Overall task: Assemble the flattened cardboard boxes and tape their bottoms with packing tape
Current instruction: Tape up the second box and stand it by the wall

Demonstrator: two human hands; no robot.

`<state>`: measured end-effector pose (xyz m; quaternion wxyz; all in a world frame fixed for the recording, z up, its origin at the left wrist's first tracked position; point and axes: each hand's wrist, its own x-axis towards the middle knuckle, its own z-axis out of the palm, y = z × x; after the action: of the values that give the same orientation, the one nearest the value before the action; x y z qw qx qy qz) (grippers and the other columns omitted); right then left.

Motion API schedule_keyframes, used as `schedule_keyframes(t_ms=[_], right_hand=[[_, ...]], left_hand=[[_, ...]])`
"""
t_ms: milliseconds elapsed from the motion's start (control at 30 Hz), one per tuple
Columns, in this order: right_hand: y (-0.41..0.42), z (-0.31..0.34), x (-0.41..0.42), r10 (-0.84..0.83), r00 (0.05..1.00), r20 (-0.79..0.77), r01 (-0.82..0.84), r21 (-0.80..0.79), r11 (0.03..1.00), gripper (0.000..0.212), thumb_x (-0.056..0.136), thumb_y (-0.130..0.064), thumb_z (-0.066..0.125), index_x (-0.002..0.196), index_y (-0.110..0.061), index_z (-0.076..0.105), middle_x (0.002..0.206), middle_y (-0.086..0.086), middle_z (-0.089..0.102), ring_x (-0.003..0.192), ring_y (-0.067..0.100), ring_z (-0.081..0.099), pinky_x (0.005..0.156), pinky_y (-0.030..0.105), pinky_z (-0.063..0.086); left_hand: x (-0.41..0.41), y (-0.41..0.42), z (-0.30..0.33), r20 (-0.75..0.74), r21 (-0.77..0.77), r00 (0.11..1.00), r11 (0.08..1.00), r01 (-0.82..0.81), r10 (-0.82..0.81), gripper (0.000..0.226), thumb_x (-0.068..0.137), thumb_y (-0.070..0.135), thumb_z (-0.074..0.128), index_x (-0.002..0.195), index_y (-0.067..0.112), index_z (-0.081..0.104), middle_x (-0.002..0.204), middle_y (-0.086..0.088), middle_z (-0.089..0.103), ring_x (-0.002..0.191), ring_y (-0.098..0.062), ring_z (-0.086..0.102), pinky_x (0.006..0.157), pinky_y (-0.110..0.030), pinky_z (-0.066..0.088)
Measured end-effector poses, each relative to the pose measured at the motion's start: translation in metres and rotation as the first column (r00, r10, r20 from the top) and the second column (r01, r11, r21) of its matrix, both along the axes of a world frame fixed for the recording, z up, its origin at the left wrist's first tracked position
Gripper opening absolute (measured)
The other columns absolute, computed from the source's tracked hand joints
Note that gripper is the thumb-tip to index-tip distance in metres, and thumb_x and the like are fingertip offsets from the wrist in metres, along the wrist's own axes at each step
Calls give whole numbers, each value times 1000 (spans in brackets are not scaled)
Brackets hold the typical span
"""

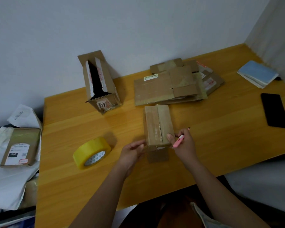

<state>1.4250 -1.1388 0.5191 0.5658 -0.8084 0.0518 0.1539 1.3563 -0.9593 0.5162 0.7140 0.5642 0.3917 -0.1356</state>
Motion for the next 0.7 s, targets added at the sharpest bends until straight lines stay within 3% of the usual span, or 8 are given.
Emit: schedule_keyframes(t_ms=[67, 167, 300, 467, 700], right_hand=[[0, -1, 2, -5, 1000, -29, 6, 7, 1000, 36, 88, -30, 70, 80, -18, 37, 89, 8, 53, 73, 18, 48, 64, 39, 45], [4, -2, 1, -21, 1000, -23, 21, 10, 1000, 36, 87, -28, 72, 81, -17, 38, 86, 3, 53, 70, 14, 48, 61, 32, 45], [10, 0, -4, -20, 1000, 23, 21, -17, 1000, 36, 87, -25, 72, 85, -10, 40, 80, -5, 48, 67, 7, 46, 51, 13, 37], [11, 1, -3, -2, 1000, 22, 3, -34, 999, 36, 87, -26, 72, 85, -10, 39, 84, -5, 50, 68, 6, 46, 50, 9, 37], [11, 2, -2, 29, 999, 38, -27, -66, 997, 37, 87, -27, 71, 87, -9, 39, 79, -5, 45, 65, 6, 42, 50, 12, 37]], left_hand=[[-1, -3, 3, 27, -53, 998, 997, -59, 60, 23, 98, 19, 54, 114, 9, 68, 114, -6, 70, 101, -21, 66, 81, -30, 53], [2, -6, 10, 104, -60, 993, 997, -54, 60, 26, 93, 35, 59, 94, 11, 69, 92, -3, 70, 81, -15, 65, 73, -29, 53], [8, -9, 9, 94, 43, 992, 996, -83, 78, 14, 88, 21, 69, 83, 11, 61, 88, -11, 62, 71, -17, 58, 67, -30, 52], [11, -6, 7, -34, -240, 982, 953, -186, 183, 7, 92, 17, 62, 91, 9, 63, 90, -7, 67, 79, -18, 58, 66, -25, 55], [15, -6, 2, -66, -280, 975, 934, -221, 211, 17, 98, 16, 53, 92, 2, 63, 88, -10, 66, 80, -18, 59, 68, -26, 53]])
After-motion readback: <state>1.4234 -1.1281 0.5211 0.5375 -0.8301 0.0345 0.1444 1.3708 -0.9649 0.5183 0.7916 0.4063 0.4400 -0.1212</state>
